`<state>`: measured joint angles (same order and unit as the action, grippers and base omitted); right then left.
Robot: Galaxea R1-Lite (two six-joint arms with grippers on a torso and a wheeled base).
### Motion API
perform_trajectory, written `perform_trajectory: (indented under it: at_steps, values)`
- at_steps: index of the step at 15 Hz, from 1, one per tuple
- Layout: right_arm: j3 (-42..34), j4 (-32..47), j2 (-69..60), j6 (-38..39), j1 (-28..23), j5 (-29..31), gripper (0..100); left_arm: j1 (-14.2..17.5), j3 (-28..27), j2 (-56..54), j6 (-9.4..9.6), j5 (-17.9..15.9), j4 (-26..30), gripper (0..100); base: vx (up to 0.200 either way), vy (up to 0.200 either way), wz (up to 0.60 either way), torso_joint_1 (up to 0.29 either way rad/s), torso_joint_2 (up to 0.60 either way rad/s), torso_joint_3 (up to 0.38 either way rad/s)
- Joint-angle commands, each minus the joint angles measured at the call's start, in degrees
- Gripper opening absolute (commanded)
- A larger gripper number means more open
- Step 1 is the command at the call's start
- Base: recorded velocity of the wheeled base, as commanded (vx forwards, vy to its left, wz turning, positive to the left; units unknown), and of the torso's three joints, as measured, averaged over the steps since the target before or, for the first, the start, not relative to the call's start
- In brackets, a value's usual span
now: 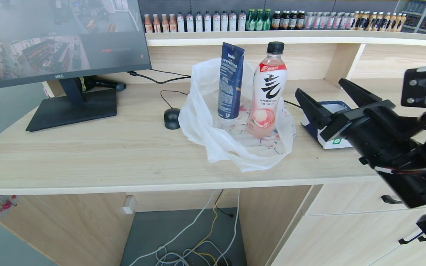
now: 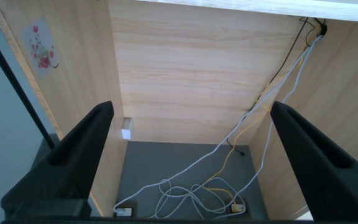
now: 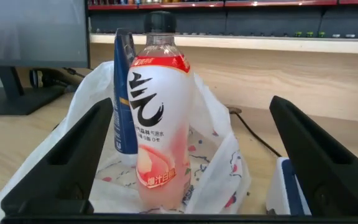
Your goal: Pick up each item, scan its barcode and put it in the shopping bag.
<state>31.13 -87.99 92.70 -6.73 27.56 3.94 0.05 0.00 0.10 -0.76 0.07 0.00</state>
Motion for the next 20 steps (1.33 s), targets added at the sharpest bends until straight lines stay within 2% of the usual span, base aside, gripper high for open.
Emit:
perform_trajectory:
  at_steps: [1, 2, 5, 6, 8, 10, 11, 12, 14, 15, 16, 19, 20]
  values:
    - [-10.39, 0.01, -11.05, 0.14, -2.69, -0.07, 100, 0.04, 0.00, -0.01, -0.04, 0.01, 0.00, 100, 0.000, 0.000, 0.00, 0.000, 0.00, 0.000]
    - [-19.09, 0.10, -17.29, 0.75, -4.71, -0.07, 100, 0.04, 0.00, -0.01, -0.04, 0.01, 0.00, 100, 0.000, 0.000, 0.00, 0.000, 0.00, 0.000]
    - [-30.96, 0.98, -27.48, 0.75, -4.89, 0.11, 100, 0.04, 0.00, -0.01, -0.04, 0.01, 0.00, 100, 0.000, 0.000, 0.00, 0.000, 0.00, 0.000]
    - [-31.13, 4.23, -31.17, 1.63, -4.89, 2.04, 100, 0.04, 0.00, -0.01, -0.04, 0.01, 0.00, 100, 0.000, 0.000, 0.00, 0.000, 0.00, 0.000]
    - [-31.13, 15.04, -39.26, 4.00, -4.89, 4.68, 100, 0.04, 0.00, -0.01, -0.04, 0.01, 0.00, 100, 0.000, 0.000, 0.00, 0.000, 0.00, 0.000]
    - [-31.13, 33.24, -50.51, 4.44, -4.80, 4.59, 100, 0.04, 0.00, -0.01, -0.04, 0.01, 0.00, 100, 0.000, 0.000, 0.00, 0.000, 0.00, 0.000]
    - [-31.13, 33.24, -50.51, 4.44, -4.80, 4.59, 100, 0.04, 0.00, -0.01, -0.04, 0.01, 0.00, 100, 0.000, 0.000, 0.00, 0.000, 0.00, 0.000]
    - [-31.13, 50.73, -61.94, 3.48, -3.22, 4.41, 100, -0.05, 0.00, -0.01, 0.05, 0.01, 0.00, 100, 0.000, 0.000, 0.00, 0.000, 0.00, 0.000]
    - [-31.13, 63.65, -69.76, -0.13, 0.56, 4.41, 100, -0.05, 0.00, -0.01, 0.14, 0.01, 0.00, 100, 0.000, 0.000, 0.00, 0.000, 0.00, 0.000]
    - [-31.13, 66.46, -71.43, -1.36, 1.88, 4.41, 100, -0.05, 0.00, -0.01, 0.14, 0.01, 0.00, 100, 0.000, 0.000, 0.00, 0.000, 0.00, 0.000]
    - [-31.13, 74.19, -76.61, -4.17, 4.34, 4.50, 100, -0.05, 0.00, -0.01, 0.05, 0.01, 0.00, 100, 0.000, 0.000, 0.00, 0.000, 0.00, 0.000]
    - [-30.87, 84.56, -84.61, -4.78, 4.61, 4.15, 100, -0.05, 0.00, -0.01, 0.14, 0.01, 0.00, 100, 0.000, 0.000, 0.00, 0.000, 0.00, 0.000]
    - [-30.70, 85.09, -84.17, -2.76, 4.87, 4.06, 100, -0.05, 0.00, -0.01, 0.14, 0.01, 0.00, 100, 0.000, 0.000, 0.00, 0.000, 0.00, 0.000]
